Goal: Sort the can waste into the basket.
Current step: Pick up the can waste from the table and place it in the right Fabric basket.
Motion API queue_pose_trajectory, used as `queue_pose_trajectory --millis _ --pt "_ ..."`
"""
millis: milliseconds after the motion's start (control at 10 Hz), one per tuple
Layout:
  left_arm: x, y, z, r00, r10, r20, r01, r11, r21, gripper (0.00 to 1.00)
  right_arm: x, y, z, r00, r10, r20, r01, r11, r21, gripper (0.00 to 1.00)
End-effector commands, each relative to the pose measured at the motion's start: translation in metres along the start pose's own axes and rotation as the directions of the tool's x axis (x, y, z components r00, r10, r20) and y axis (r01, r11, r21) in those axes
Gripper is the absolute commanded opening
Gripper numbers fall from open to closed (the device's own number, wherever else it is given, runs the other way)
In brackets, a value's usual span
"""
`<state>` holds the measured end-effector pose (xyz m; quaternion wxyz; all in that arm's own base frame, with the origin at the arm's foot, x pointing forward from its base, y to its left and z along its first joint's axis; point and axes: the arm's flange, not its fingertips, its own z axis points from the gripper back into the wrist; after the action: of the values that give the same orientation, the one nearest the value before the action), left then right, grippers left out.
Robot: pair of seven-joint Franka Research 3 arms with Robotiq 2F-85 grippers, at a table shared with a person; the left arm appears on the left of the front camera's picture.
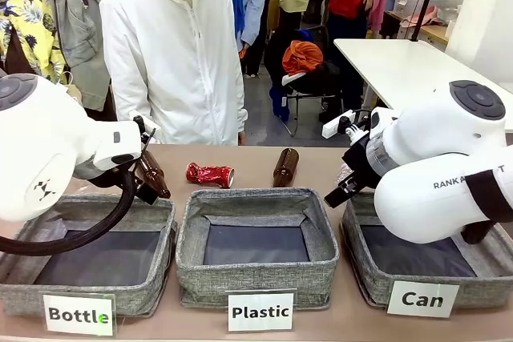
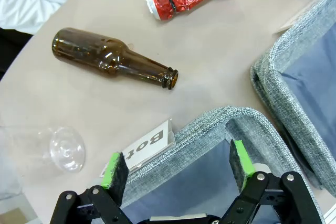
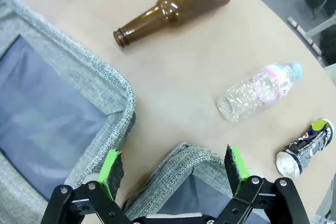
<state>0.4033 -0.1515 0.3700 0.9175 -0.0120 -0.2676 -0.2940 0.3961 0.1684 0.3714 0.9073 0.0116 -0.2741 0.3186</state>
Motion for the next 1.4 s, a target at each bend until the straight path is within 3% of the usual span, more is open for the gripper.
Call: queue_pose_trajectory --millis 0,100,200,300,500,600,800,900,1100,1300 --pt "0.000 0.000 0.000 1.000 0.000 0.000 0.000 1.000 0.000 1.00 0.000 0.000 0.000 1.000 0.000 0.000 0.000 1.000 0.000 1.00" --pt "0.011 -0.002 0.022 0.999 0.000 0.047 0.004 0.996 -0.084 1.00 0.007 0.004 0.021 1.000 -0.011 -0.004 0.011 1.000 0.020 1.00" --pt "0.027 -0.012 0.051 0.997 0.050 0.061 -0.040 0.989 -0.145 1.00 0.014 0.007 0.049 0.995 -0.096 0.006 0.095 0.994 0.047 1.00" --pt "0.038 -0.018 0.078 0.981 0.192 0.004 -0.188 0.966 -0.178 1.00 0.020 0.006 0.076 0.974 -0.215 -0.066 0.220 0.972 0.087 1.00" --pt "0.037 -0.023 0.126 0.962 0.266 -0.066 -0.274 0.912 -0.307 1.00 0.009 -0.005 0.128 0.943 -0.318 -0.096 0.332 0.896 0.295 1.00" --pt "0.024 -0.017 0.155 0.960 0.277 -0.048 -0.269 0.857 -0.439 1.00 -0.009 -0.016 0.154 0.933 -0.347 -0.096 0.355 0.839 0.412 1.00" --pt "-0.029 0.022 0.195 0.956 0.292 -0.039 -0.247 0.721 -0.648 1.00 -0.061 -0.054 0.191 0.898 -0.434 -0.073 0.407 0.754 0.516 1.00" --pt "-0.066 0.050 0.208 0.930 0.367 -0.019 -0.278 0.670 -0.688 1.00 -0.095 -0.081 0.202 0.854 -0.518 -0.052 0.457 0.697 0.553 1.00" --pt "-0.143 0.108 0.222 0.804 0.593 0.041 -0.394 0.584 -0.710 1.00 -0.168 -0.135 0.204 0.744 -0.668 -0.005 0.519 0.573 0.634 1.00" --pt "-0.180 0.125 0.199 0.668 0.741 0.064 -0.451 0.472 -0.758 1.00 -0.215 -0.174 0.186 0.624 -0.780 -0.041 0.594 0.440 0.673 1.00"
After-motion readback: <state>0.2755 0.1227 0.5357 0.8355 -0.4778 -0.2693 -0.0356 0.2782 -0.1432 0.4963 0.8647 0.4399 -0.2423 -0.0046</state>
